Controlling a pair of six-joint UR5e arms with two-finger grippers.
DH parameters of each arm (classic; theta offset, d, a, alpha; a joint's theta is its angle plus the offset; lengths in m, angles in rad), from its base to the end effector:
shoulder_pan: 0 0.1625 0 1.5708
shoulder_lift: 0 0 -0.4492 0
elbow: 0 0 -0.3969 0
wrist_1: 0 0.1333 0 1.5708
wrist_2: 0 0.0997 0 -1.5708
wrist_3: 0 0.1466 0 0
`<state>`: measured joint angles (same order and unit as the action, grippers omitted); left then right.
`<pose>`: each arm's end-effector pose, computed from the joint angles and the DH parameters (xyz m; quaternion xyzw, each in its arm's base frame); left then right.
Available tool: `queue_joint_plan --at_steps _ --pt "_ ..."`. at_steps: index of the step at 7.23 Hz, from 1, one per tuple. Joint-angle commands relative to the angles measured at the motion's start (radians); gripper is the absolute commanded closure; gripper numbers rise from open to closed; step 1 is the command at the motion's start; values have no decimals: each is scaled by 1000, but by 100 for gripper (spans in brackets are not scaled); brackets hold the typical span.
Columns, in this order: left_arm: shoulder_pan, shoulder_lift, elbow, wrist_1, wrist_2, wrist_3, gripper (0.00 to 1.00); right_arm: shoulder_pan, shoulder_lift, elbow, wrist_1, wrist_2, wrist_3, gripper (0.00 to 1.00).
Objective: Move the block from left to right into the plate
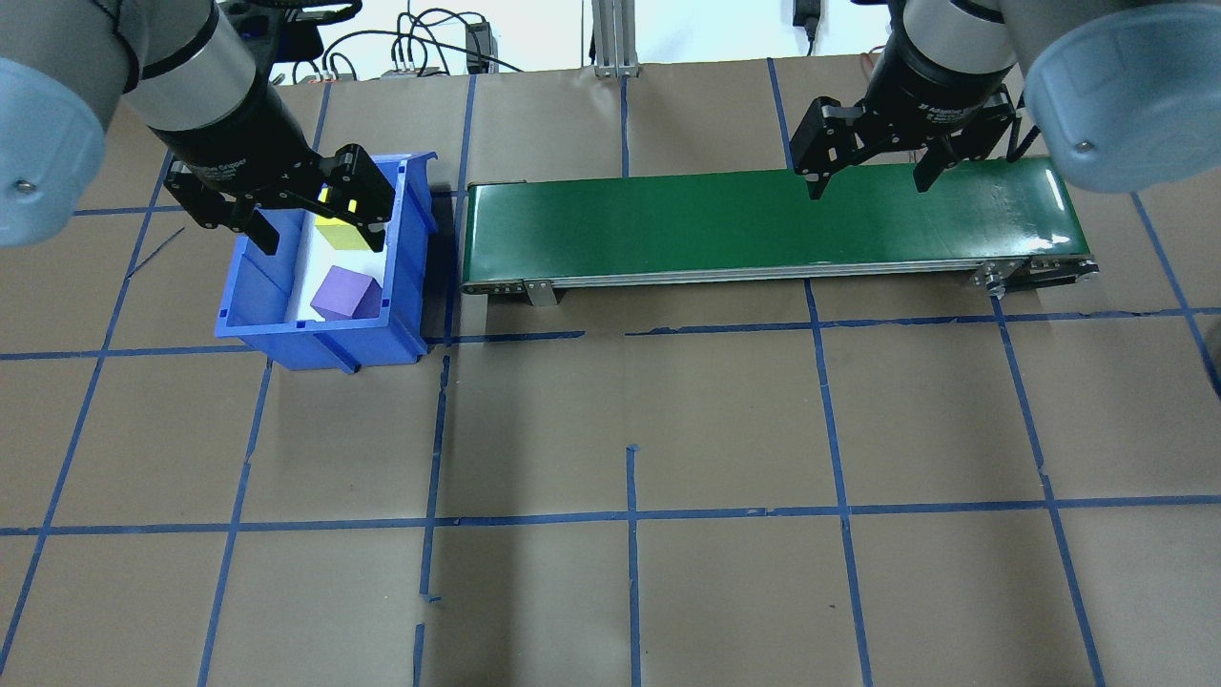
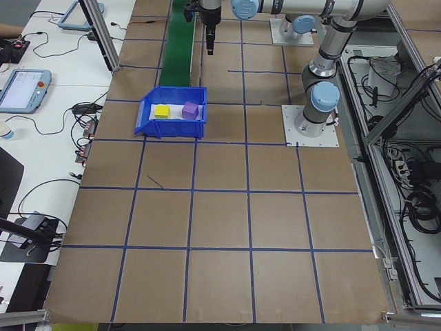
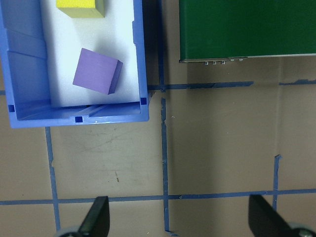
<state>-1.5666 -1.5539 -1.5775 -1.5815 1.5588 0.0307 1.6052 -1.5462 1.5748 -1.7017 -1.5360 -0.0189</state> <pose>-0.1330 -0.4895 0.4690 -0.0132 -0.9999 -0.0002 0.0060 0.1563 -0.5169 0.4647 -0.0275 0.9982 -0.0510 0.0178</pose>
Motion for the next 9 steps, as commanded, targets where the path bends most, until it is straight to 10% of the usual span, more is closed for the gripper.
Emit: queue_joint_plan --at_steps 1,6,9 --pt "0 0 -1 0 -2 0 0 1 1 5 -1 -1 -1 0" --pt "25 -43 37 59 -28 64 0 -1 11 10 -4 -4 2 0" --pt "135 -251 88 280 -31 226 0 1 8 24 -12 -1 5 0"
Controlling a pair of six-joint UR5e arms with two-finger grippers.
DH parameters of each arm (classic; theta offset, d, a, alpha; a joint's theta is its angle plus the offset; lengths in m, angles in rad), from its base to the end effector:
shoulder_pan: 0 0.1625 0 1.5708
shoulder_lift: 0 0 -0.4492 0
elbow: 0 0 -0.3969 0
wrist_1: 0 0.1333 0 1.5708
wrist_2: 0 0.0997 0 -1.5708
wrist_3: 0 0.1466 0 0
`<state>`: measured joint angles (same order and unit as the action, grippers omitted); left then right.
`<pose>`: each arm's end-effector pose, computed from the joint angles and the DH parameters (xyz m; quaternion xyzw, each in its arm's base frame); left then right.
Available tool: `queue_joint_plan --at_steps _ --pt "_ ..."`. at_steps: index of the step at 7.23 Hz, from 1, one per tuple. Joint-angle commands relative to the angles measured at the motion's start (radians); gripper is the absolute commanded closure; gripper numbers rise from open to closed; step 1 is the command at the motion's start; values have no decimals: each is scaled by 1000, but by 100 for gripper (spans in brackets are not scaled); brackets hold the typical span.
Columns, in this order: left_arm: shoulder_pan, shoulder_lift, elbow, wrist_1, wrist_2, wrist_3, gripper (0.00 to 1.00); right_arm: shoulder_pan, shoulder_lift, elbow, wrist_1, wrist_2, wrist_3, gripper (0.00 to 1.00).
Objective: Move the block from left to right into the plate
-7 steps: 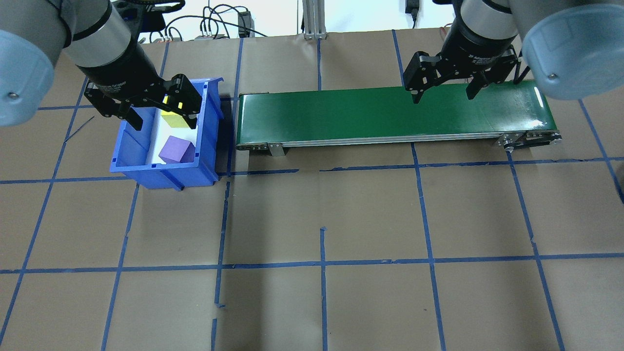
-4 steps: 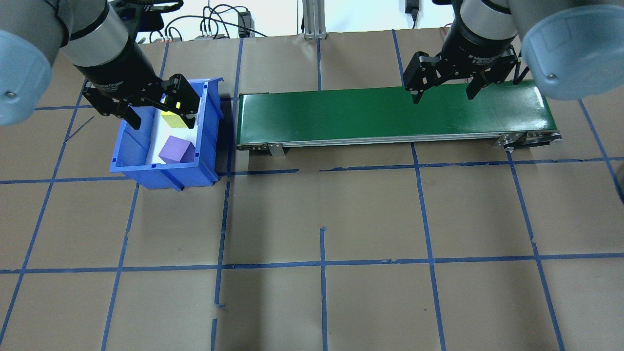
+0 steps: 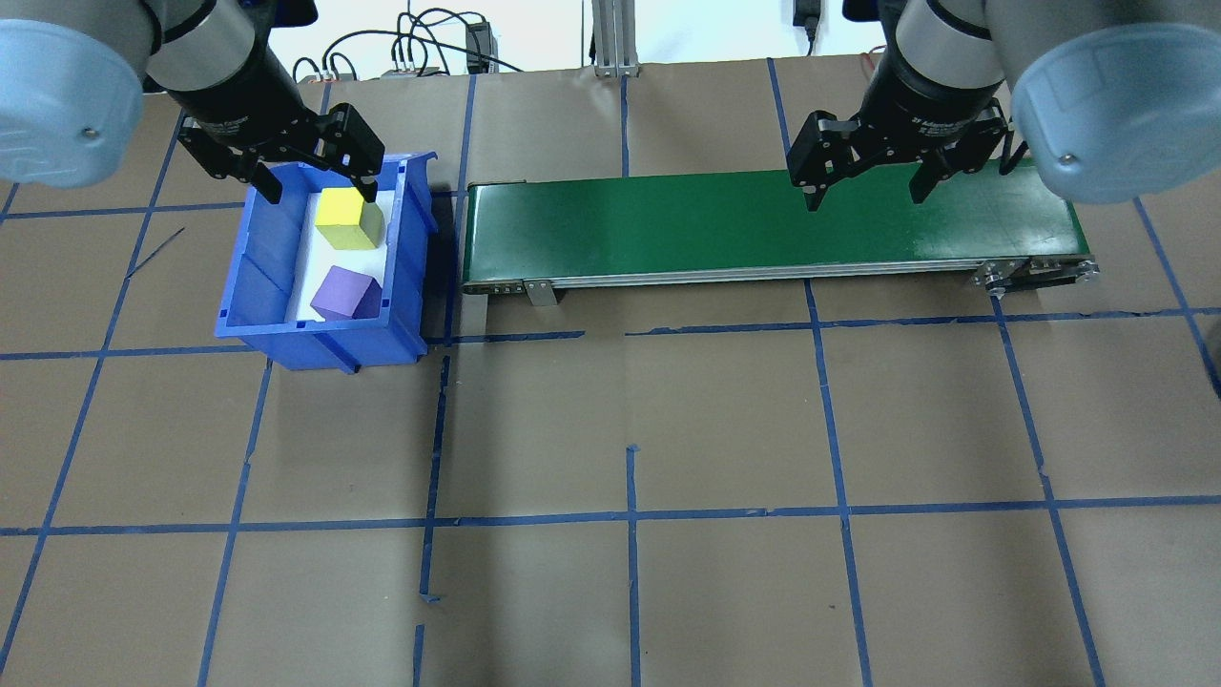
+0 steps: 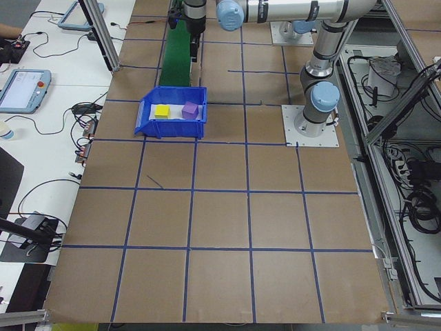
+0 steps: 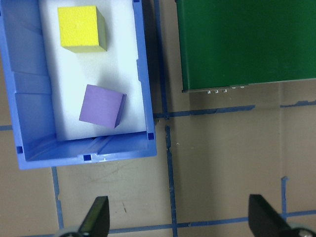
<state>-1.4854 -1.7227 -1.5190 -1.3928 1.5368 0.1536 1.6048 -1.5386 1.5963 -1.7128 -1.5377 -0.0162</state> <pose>-0.0888 -0.5834 0.4285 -0.0347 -0.9985 0.0407 0.0122 0.1558 -0.5174 0.4510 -0.0258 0.9986 -0.0420 0.0169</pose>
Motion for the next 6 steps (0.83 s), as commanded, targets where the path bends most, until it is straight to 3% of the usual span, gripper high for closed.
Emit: queue_joint_plan --at_steps 1,2,3,6 --pt "71 -136 84 95 -6 183 0 1 0 4 -1 1 1 0" --pt "76 -225 127 110 -4 223 0 1 0 7 -1 1 1 0" --pt "83 -310 157 205 -4 253 0 1 0 8 -1 1 2 0" --pt "100 -418 111 276 23 291 0 1 -2 7 -1 1 2 0"
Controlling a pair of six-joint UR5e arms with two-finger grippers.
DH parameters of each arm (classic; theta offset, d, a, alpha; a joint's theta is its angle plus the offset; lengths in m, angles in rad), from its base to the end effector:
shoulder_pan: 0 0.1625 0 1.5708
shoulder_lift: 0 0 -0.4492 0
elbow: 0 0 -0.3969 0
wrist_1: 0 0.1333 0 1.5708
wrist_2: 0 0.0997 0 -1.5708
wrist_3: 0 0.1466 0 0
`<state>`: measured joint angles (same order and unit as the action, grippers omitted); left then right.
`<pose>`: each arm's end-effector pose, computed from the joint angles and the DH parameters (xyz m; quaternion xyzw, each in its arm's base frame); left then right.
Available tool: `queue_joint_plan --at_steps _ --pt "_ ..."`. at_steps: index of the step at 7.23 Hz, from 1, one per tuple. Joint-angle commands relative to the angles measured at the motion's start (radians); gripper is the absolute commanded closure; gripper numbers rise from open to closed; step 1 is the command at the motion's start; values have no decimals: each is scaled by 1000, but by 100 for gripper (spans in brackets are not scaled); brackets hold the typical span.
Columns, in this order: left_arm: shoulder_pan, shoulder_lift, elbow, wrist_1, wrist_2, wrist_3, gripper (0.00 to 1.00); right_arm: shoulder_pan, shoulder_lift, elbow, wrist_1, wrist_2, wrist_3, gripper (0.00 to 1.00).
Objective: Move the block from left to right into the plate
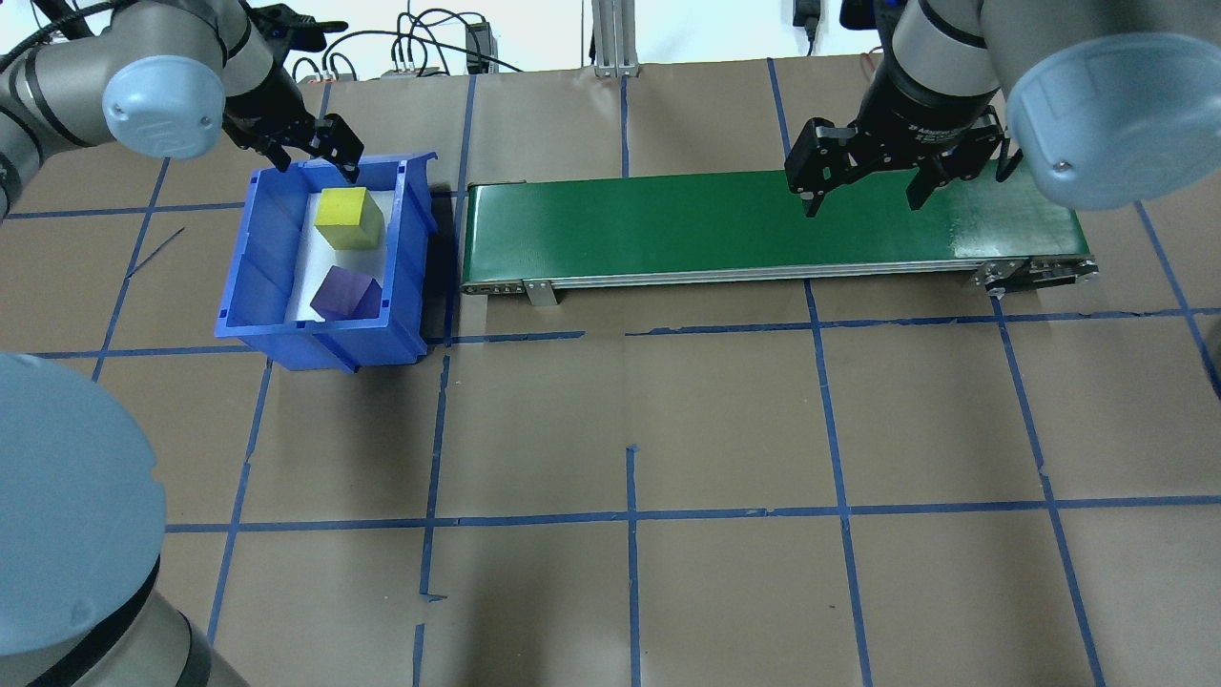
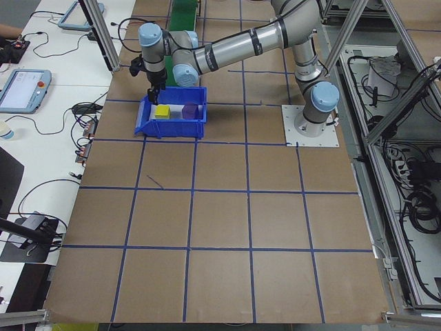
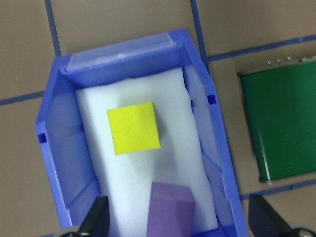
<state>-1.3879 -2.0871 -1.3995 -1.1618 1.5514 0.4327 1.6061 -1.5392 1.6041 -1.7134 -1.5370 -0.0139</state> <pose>-0.0058 -0.7172 0.2790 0.1248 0.9916 -0.0334 0.0005 0.1566 -0.5158 0.4474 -0.0252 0.9988 -0.0387 0.0173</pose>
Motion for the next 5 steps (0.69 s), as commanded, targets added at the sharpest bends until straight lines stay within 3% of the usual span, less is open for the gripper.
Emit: queue_joint_plan --at_steps 1,3,5 --pt "3 -83 -22 68 3 9 0 0 -1 0 -2 0 0 0" --pt "3 -117 -23 82 3 9 0 0 -1 0 0 0 0 0" --pt "3 -119 -35 102 4 12 51 0 1 0 0 0 0 0"
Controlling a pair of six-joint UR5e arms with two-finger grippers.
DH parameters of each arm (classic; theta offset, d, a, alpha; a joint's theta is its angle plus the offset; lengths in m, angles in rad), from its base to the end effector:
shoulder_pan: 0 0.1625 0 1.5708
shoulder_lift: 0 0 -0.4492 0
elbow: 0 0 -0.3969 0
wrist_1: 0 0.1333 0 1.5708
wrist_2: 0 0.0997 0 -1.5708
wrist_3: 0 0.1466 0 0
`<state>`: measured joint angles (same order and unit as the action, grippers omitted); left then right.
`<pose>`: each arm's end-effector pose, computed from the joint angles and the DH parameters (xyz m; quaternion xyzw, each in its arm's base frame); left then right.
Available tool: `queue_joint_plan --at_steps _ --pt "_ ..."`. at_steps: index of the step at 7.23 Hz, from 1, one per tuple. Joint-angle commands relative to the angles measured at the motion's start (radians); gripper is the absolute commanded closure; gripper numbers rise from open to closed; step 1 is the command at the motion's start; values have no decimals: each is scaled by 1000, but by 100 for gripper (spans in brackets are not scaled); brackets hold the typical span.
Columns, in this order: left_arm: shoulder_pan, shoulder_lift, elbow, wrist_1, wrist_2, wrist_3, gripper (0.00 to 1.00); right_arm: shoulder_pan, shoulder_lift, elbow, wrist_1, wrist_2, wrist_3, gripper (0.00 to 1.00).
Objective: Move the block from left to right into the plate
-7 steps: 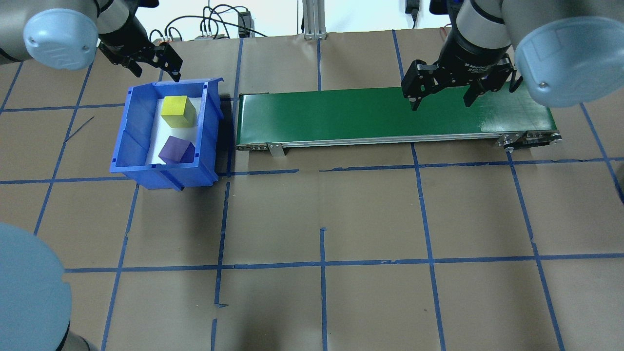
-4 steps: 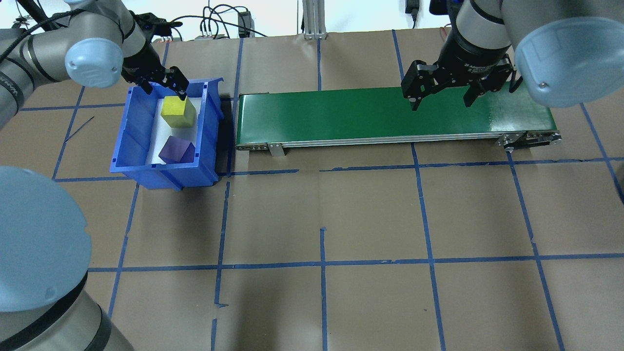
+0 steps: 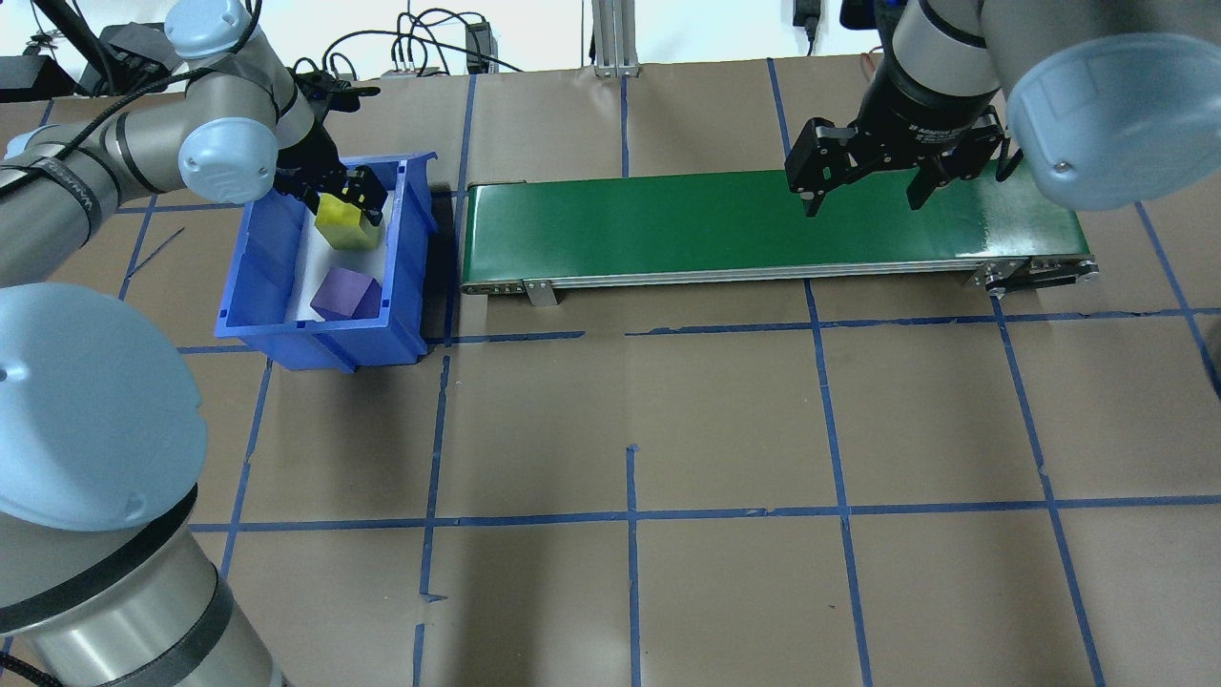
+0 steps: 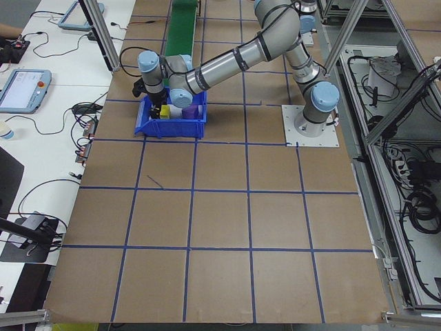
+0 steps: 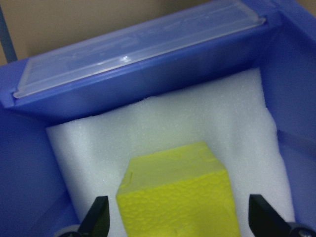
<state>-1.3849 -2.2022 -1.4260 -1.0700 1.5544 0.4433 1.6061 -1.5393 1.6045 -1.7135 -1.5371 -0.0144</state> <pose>-0.0007 -0.7305 0.1943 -0.1284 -0.9917 0.0093 0.0056 0.1565 -0.5157 0.4473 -0.0255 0.9988 -0.0386 0.0172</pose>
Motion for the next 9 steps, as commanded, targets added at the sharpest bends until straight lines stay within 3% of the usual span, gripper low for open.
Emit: queue_joint_plan --at_steps 1,3,6,9 --pt "0 -1 -13 21 0 0 61 2 1 0 0 0 1 0" --pt "0 44 -2 21 -8 -6 61 2 1 0 0 0 -1 0" --pt "-14 188 -5 -37 -7 -126 60 2 2 0 0 0 -1 0" --pt "-207 219 -2 -58 0 -402 58 2 2 0 -1 0 1 0"
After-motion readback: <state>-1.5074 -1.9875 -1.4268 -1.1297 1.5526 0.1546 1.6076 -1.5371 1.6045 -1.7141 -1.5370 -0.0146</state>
